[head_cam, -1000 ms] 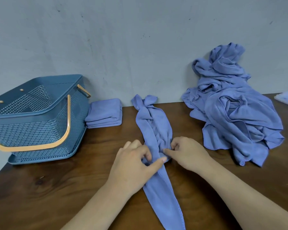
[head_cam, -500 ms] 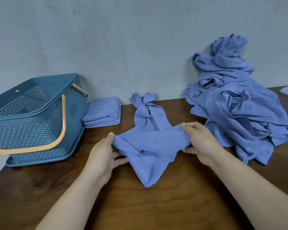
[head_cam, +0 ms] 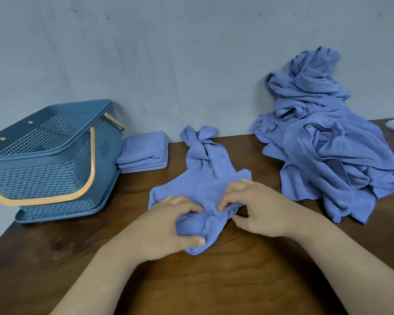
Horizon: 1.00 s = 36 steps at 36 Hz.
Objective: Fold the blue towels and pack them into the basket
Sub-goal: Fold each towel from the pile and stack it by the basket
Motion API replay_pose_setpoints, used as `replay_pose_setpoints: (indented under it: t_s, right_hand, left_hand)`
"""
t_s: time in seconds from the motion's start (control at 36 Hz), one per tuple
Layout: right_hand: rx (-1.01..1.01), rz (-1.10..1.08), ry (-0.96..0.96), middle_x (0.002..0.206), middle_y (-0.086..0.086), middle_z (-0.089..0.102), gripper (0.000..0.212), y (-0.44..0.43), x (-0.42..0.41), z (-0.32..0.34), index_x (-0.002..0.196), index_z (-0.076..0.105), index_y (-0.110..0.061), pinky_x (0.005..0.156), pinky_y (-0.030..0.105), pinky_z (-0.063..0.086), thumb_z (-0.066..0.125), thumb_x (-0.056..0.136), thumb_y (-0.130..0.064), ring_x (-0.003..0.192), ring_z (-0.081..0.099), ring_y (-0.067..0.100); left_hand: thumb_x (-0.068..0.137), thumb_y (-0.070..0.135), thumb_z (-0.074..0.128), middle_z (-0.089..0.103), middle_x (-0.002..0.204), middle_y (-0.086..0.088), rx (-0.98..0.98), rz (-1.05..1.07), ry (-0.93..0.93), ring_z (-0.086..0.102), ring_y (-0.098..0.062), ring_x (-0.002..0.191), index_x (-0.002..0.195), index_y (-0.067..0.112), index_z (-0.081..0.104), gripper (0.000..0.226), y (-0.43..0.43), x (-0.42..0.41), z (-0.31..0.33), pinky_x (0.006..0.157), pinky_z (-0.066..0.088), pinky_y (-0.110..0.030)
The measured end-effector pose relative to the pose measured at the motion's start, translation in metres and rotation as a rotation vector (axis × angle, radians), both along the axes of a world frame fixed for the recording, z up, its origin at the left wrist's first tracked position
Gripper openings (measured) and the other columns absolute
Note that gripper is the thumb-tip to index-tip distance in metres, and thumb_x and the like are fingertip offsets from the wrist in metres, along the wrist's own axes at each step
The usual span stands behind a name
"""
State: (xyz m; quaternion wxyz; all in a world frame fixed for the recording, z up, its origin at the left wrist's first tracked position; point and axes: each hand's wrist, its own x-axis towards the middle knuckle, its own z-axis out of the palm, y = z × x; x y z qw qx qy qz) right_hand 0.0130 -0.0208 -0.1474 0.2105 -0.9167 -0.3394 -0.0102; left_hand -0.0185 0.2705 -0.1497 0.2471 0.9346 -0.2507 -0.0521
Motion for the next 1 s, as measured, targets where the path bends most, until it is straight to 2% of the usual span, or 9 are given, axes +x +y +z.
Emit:
replay_pose_setpoints:
  t_s: [0.14, 0.25, 0.42, 0.5, 0.56, 0.64, 0.78, 0.86, 1.0]
  right_hand:
    - [-0.039, -0.058, -0.107, 0.129, -0.028, 0.056, 0.034, -0.001, 0.010, -0.012, 0.132, 0.064, -0.047, 0.099, 0.036, 0.047, 0.064, 0.099, -0.038, 0.120, 0.050, -0.002]
    - [0.029, -0.102, -0.140, 0.105, -0.020, 0.068, 0.018, 0.000, 0.016, -0.017, 0.114, 0.068, -0.042, 0.087, 0.040, 0.052, 0.054, 0.104, -0.048, 0.098, 0.062, 0.006]
    - [0.580, -0.259, 0.100, 0.105, -0.006, 0.076, 0.026, -0.002, 0.016, -0.005, 0.119, 0.069, -0.047, 0.094, 0.044, 0.054, 0.053, 0.103, -0.060, 0.102, 0.069, 0.018]
    - [0.645, -0.250, 0.150, 0.102, -0.006, 0.076, 0.031, -0.003, 0.014, 0.003, 0.110, 0.075, -0.034, 0.092, 0.043, 0.054, 0.053, 0.103, -0.055, 0.100, 0.070, 0.018]
    - [0.624, -0.234, 0.150, 0.081, -0.005, 0.069, 0.038, -0.006, 0.013, 0.006, 0.092, 0.074, -0.023, 0.075, 0.044, 0.050, 0.054, 0.104, -0.053, 0.079, 0.064, 0.020]
    - [0.609, -0.210, 0.159, 0.063, 0.006, 0.037, 0.059, -0.010, 0.010, 0.011, 0.064, 0.050, -0.014, 0.060, 0.036, 0.029, 0.059, 0.104, -0.057, 0.061, 0.033, 0.020]
    - [0.616, -0.181, 0.130, 0.053, 0.001, 0.049, 0.064, -0.018, 0.008, 0.019, 0.063, 0.069, -0.018, 0.055, 0.018, 0.033, 0.056, 0.099, -0.069, 0.052, 0.039, 0.016]
    - [0.613, -0.207, 0.133, 0.057, 0.007, 0.059, 0.069, -0.016, 0.008, 0.020, 0.063, 0.074, -0.022, 0.058, 0.025, 0.040, 0.051, 0.096, -0.079, 0.058, 0.050, 0.031]
    - [0.432, -0.346, 0.039, 0.075, -0.004, 0.072, 0.059, -0.016, 0.010, 0.017, 0.068, 0.068, -0.024, 0.079, 0.046, 0.056, 0.049, 0.103, -0.068, 0.075, 0.068, 0.012]
  left_hand:
    - [0.079, 0.068, 0.077, 0.056, 0.129, 0.028, -0.032, -0.003, 0.045, 0.045, 0.000, 0.130, 0.108, 0.051, 0.067, 0.035, 0.002, 0.003, -0.002, 0.105, 0.045, -0.030]
    - [0.094, 0.046, 0.074, 0.065, 0.118, 0.023, -0.064, -0.044, 0.010, 0.058, -0.006, 0.119, 0.099, 0.042, 0.071, 0.007, 0.003, 0.004, -0.001, 0.103, 0.047, -0.032]
    - [0.102, 0.041, 0.064, 0.065, 0.086, 0.008, -0.637, 0.138, 0.122, 0.057, -0.008, 0.082, 0.096, 0.022, 0.065, 0.020, 0.010, 0.010, 0.011, 0.077, 0.042, -0.026]
    - [0.096, 0.033, 0.063, 0.054, 0.087, -0.005, -0.891, 0.197, 0.270, 0.049, -0.022, 0.085, 0.089, 0.015, 0.060, 0.019, 0.017, 0.013, 0.018, 0.077, 0.034, -0.040]
    - [0.092, 0.027, 0.060, 0.049, 0.083, -0.007, -0.965, 0.193, 0.334, 0.047, -0.022, 0.080, 0.081, 0.017, 0.058, 0.015, 0.022, 0.013, 0.021, 0.071, 0.033, -0.040]
    - [0.088, 0.022, 0.053, 0.043, 0.074, -0.011, -0.974, 0.134, 0.394, 0.044, -0.021, 0.069, 0.071, 0.012, 0.051, 0.019, 0.029, 0.013, 0.024, 0.063, 0.036, -0.033]
    - [0.092, 0.029, 0.049, 0.039, 0.064, -0.012, -0.891, 0.046, 0.456, 0.035, -0.022, 0.057, 0.068, 0.004, 0.046, 0.035, 0.039, 0.013, 0.020, 0.056, 0.029, -0.033]
    - [0.100, 0.056, 0.048, 0.063, 0.077, -0.031, -0.869, 0.087, 0.554, 0.054, -0.027, 0.056, 0.081, 0.002, 0.058, 0.058, 0.034, 0.014, 0.016, 0.053, 0.045, -0.028]
    - [0.099, 0.066, 0.055, 0.074, 0.092, -0.028, -0.744, 0.161, 0.441, 0.065, -0.032, 0.065, 0.092, 0.011, 0.068, 0.057, 0.027, 0.019, 0.003, 0.056, 0.051, -0.034]
